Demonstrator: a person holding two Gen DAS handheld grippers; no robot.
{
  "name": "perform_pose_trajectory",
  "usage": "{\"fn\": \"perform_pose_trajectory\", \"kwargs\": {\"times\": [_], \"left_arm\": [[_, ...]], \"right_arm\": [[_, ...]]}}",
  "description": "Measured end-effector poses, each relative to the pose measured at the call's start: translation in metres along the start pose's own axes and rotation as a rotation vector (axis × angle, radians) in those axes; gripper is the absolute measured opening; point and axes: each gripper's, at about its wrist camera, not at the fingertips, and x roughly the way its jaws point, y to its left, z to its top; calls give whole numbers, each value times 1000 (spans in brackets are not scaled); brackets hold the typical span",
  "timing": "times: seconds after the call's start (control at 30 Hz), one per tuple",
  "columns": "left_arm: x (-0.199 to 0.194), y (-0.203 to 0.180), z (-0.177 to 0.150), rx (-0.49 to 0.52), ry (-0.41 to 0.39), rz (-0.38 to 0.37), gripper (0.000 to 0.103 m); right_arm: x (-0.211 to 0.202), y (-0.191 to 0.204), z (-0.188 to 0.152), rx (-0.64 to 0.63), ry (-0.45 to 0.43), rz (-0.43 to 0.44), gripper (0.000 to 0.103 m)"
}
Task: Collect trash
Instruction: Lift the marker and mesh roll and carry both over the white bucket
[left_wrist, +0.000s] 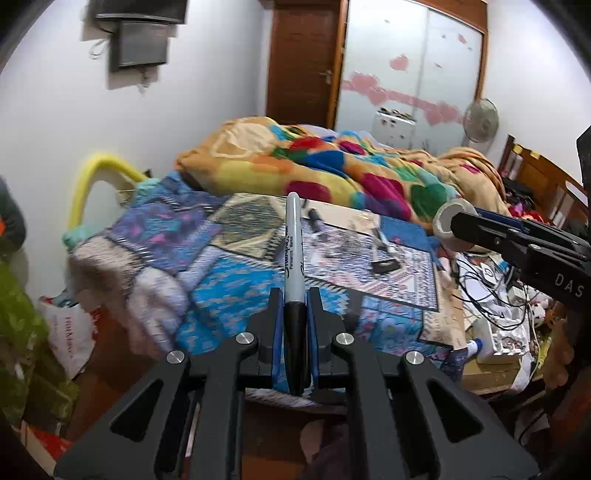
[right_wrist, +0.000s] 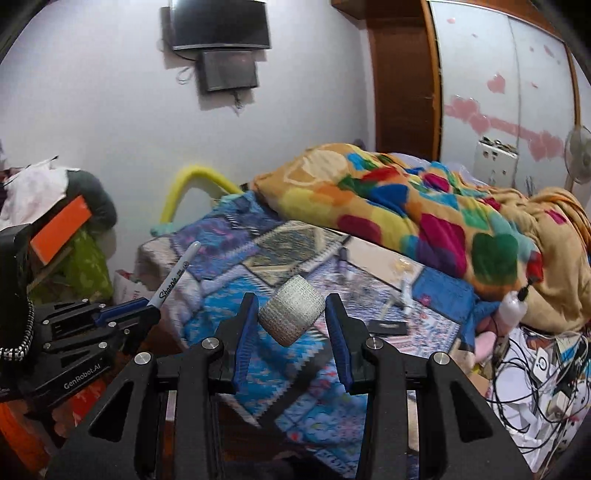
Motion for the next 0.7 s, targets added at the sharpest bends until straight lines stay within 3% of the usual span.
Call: {"fn": "perform_pose_trajectory", "kwargs": {"times": [0.37, 0.7], "left_arm": [[-63, 88, -41, -108, -21, 111, 11], [-54, 157, -86, -207, 77, 221, 11]], "right_arm": [[15, 94, -9, -98, 39, 128, 34], [63, 164, -26, -164, 145, 248, 34]]}}
